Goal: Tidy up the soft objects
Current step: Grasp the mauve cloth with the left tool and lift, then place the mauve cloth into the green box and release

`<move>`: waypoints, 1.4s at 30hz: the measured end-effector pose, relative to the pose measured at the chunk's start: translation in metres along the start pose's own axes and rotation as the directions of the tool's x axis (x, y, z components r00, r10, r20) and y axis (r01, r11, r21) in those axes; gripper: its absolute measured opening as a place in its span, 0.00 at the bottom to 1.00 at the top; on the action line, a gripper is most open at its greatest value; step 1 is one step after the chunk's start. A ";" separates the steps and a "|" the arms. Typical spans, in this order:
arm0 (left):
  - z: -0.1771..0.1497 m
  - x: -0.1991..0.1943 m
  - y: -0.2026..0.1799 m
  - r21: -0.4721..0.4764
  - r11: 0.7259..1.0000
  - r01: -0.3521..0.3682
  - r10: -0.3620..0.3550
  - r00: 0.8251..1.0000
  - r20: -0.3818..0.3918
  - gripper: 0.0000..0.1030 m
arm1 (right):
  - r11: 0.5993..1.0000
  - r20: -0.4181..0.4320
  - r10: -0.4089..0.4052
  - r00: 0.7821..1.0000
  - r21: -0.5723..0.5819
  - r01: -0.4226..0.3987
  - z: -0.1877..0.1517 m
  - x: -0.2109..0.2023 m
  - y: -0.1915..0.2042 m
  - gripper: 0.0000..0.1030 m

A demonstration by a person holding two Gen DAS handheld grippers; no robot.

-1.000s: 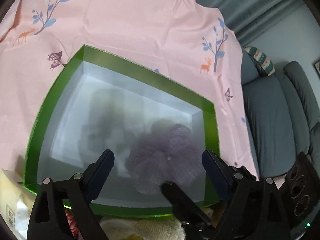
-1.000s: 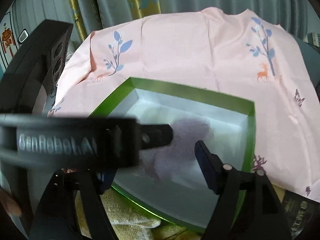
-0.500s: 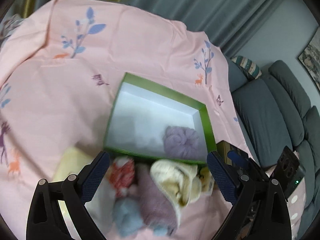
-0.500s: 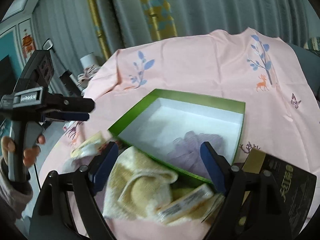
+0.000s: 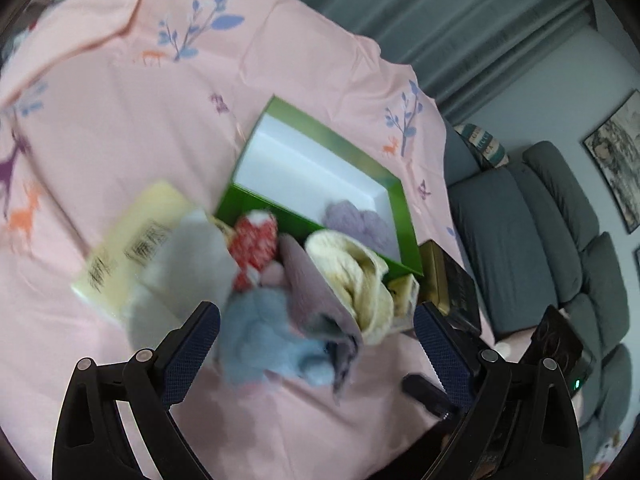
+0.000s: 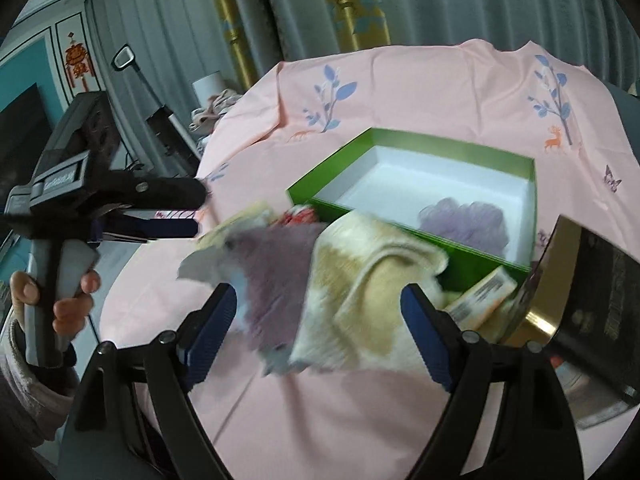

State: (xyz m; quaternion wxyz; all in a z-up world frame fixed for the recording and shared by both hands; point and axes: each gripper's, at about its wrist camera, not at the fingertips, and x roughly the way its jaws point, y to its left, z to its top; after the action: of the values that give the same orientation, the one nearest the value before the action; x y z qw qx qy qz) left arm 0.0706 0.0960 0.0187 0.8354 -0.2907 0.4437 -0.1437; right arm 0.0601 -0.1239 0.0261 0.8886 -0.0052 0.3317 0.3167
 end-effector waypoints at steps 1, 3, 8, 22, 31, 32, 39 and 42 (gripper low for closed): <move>-0.002 0.003 -0.001 -0.010 1.000 0.012 -0.013 1.000 -0.009 0.95 | 1.000 -0.001 -0.003 1.000 -0.006 0.003 -0.004 0.000 0.006 0.80; -0.005 0.012 -0.003 -0.036 0.999 0.030 -0.032 0.999 -0.031 0.95 | 1.000 -0.005 -0.014 1.000 -0.020 0.014 -0.008 0.003 0.014 0.79; -0.003 0.021 -0.010 -0.052 0.997 0.050 -0.051 0.999 -0.020 0.94 | 0.999 -0.009 0.005 1.000 -0.033 -0.005 -0.012 0.012 0.024 0.59; 0.001 0.035 -0.008 -0.112 0.988 0.107 -0.115 0.991 -0.067 0.31 | 1.000 -0.029 0.003 1.000 0.005 -0.003 -0.010 0.041 0.024 0.22; -0.008 0.025 -0.015 -0.121 0.984 0.134 -0.142 0.988 -0.060 0.12 | 1.000 0.028 0.028 0.999 0.003 -0.028 -0.005 0.017 0.027 0.07; -0.007 0.020 -0.021 -0.102 0.984 0.148 -0.154 0.987 -0.051 0.12 | 0.999 0.042 0.034 0.999 -0.006 -0.034 -0.002 0.011 0.029 0.07; 0.005 -0.009 -0.055 -0.040 0.979 0.200 -0.200 0.980 0.004 0.12 | 0.996 0.136 0.040 0.990 -0.082 -0.029 0.023 -0.024 0.041 0.07; 0.014 -0.021 -0.068 -0.008 0.980 0.196 -0.196 0.980 0.025 0.12 | 0.994 0.179 0.034 0.983 -0.105 -0.015 0.038 -0.039 0.041 0.07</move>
State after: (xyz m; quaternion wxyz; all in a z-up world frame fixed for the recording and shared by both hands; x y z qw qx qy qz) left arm 0.0712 0.0575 0.0801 0.8209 -0.3391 0.4036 -0.2195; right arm 0.0360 -0.1044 0.0873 0.9096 -0.0183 0.2329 0.3436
